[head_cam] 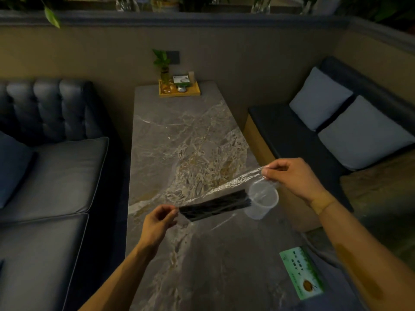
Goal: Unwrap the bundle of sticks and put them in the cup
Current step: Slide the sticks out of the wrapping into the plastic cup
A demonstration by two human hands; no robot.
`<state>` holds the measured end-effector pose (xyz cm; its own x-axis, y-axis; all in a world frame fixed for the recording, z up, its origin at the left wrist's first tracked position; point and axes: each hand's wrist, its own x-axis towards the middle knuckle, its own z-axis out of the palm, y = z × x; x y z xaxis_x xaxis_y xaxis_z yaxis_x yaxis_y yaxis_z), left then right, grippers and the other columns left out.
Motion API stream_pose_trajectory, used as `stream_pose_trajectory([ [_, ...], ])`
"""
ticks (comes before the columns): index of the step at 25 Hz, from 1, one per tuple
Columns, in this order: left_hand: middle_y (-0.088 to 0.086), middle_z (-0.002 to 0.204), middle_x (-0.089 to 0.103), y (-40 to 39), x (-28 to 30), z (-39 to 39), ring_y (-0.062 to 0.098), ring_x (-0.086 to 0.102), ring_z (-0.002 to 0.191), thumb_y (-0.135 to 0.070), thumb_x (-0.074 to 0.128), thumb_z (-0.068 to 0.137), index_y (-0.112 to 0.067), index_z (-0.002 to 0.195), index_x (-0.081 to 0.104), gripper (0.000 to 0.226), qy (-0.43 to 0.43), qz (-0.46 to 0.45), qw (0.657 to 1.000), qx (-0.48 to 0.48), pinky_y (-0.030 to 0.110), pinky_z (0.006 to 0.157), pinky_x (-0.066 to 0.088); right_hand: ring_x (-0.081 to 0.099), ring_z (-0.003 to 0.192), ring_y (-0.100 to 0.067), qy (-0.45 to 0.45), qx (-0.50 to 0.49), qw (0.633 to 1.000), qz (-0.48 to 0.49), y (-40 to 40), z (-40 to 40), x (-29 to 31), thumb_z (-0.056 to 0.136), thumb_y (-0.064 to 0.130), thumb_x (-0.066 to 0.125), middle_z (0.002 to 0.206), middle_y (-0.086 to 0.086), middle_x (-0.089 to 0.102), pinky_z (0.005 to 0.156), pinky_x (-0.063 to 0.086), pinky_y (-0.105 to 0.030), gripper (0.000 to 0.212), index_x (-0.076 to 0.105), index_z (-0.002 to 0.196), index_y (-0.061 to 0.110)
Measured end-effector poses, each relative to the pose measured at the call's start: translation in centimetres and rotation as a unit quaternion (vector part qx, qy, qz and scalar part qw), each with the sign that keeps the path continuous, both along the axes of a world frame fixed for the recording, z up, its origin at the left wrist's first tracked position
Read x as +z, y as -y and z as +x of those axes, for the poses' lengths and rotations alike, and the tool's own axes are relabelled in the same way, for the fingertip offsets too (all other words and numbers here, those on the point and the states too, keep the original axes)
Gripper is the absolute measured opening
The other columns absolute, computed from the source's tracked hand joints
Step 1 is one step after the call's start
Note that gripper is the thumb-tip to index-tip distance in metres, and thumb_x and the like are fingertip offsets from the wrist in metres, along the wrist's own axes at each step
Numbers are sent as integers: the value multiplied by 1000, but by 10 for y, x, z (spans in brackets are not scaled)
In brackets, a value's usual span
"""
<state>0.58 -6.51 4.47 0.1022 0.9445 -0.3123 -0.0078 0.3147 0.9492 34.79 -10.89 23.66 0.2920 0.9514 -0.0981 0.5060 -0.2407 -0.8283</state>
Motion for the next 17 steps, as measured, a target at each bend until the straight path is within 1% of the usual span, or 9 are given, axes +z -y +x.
stream_pose_trajectory([
  [2, -3, 87, 77, -1, 17, 5, 10, 72, 81, -26, 72, 79, -27, 82, 75, 4, -10, 41, 999, 12, 25, 68, 58, 72, 88, -28, -23, -19, 1000, -4, 0, 13, -9, 80, 13, 76, 89, -14, 76, 82, 58, -34, 15, 75, 92, 5],
  [4, -5, 83, 76, -2, 33, 14, 8, 72, 79, -18, 71, 83, -25, 81, 74, 8, -23, 77, 996, 32, 22, 66, 59, 71, 89, -24, -40, -37, 998, -7, 1, 24, -17, 80, 12, 76, 93, -15, 75, 77, 54, -25, 16, 75, 93, 2],
  [6, -5, 80, 75, -2, 50, 25, 7, 71, 76, -7, 68, 86, -20, 82, 72, 15, -44, 111, 992, 46, 20, 66, 59, 67, 88, -23, -59, -43, 997, -12, 3, 38, -22, 81, 10, 74, 97, -19, 74, 78, 51, -26, 18, 73, 95, -2],
  [7, -3, 80, 74, -1, 60, 30, 8, 70, 76, -5, 68, 87, -19, 84, 71, 15, -59, 126, 989, 49, 20, 66, 59, 66, 86, -23, -73, -43, 996, -17, 3, 43, -24, 82, 9, 73, 98, -20, 73, 76, 51, -25, 19, 73, 96, -3],
  [10, 3, 81, 70, 4, 87, 48, 6, 68, 73, -2, 67, 87, -13, 88, 69, 10, -99, 168, 979, 62, 17, 65, 57, 60, 76, -19, -122, -28, 992, -28, 1, 62, -32, 86, 4, 67, 99, -27, 70, 57, 50, -10, 22, 68, 101, -12],
  [11, 5, 82, 70, 5, 95, 52, 5, 68, 72, -1, 66, 88, -10, 90, 68, 10, -114, 178, 975, 65, 16, 65, 57, 59, 73, -18, -133, -23, 990, -31, 0, 67, -36, 87, 3, 65, 97, -29, 69, 53, 49, -7, 22, 67, 102, -14],
  [13, 6, 83, 70, 7, 107, 59, 9, 69, 73, 0, 65, 88, -10, 90, 68, 11, -144, 191, 969, 69, 18, 66, 56, 59, 74, -20, -147, -12, 988, -43, -4, 74, -45, 89, 4, 63, 94, -29, 68, 55, 50, -11, 23, 66, 103, -15],
  [16, 7, 85, 69, 9, 116, 68, 20, 69, 77, 1, 64, 88, -19, 84, 67, 21, -170, 197, 962, 82, 21, 69, 57, 59, 74, -22, -177, -2, 982, -66, -11, 83, -60, 90, 5, 62, 91, -25, 67, 66, 51, -24, 24, 65, 104, -14],
  [17, 8, 86, 69, 10, 117, 69, 22, 69, 79, 1, 64, 88, -20, 84, 67, 21, -178, 195, 961, 83, 25, 72, 57, 59, 73, -21, -183, 0, 980, -74, -12, 85, -65, 90, 6, 63, 90, -23, 68, 69, 50, -28, 24, 66, 104, -13],
])
